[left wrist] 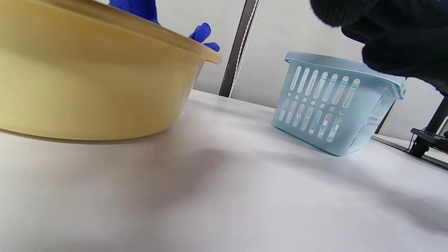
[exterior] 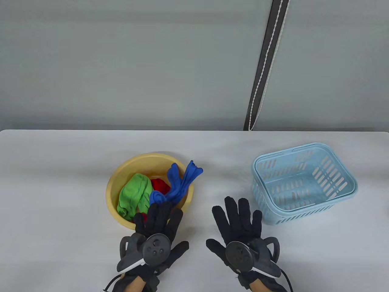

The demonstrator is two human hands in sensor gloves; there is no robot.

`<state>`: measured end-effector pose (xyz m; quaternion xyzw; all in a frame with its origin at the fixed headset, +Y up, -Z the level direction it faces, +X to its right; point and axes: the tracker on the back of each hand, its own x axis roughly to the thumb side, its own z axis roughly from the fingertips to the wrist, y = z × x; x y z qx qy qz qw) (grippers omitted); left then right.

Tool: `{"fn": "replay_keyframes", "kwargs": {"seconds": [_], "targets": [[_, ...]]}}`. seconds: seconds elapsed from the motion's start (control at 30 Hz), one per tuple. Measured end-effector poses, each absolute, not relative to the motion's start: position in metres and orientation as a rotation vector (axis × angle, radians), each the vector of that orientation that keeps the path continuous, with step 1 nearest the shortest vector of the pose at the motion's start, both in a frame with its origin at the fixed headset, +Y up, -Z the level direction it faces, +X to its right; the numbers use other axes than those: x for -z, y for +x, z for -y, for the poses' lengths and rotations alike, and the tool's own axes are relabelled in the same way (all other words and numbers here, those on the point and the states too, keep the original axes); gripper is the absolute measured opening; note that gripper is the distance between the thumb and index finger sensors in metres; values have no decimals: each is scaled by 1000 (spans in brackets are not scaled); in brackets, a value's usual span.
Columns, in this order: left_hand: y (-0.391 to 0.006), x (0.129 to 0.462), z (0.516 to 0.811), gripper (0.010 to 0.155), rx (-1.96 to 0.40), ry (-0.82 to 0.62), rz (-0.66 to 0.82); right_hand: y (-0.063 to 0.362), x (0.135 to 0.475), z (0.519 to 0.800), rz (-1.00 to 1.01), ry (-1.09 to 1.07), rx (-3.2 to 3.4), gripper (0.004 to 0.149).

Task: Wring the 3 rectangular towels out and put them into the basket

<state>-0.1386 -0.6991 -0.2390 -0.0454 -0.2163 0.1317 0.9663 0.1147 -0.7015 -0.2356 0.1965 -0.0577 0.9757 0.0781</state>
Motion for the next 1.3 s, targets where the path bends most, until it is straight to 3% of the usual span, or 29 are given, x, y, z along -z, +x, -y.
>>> {"fn": "replay_keyframes", "kwargs": {"seconds": [0.83,1.1,1.3], "targets": [[-152,244,691,91,-288,-52,392,113,236,696,172,585,-2909,96],[-190,280,648,89,-307,-3,277,116,236,694,187,573,-2905,96],[-217,324,625,85,-296,-105,153,116,236,694,188,570,-2906,96]]}}
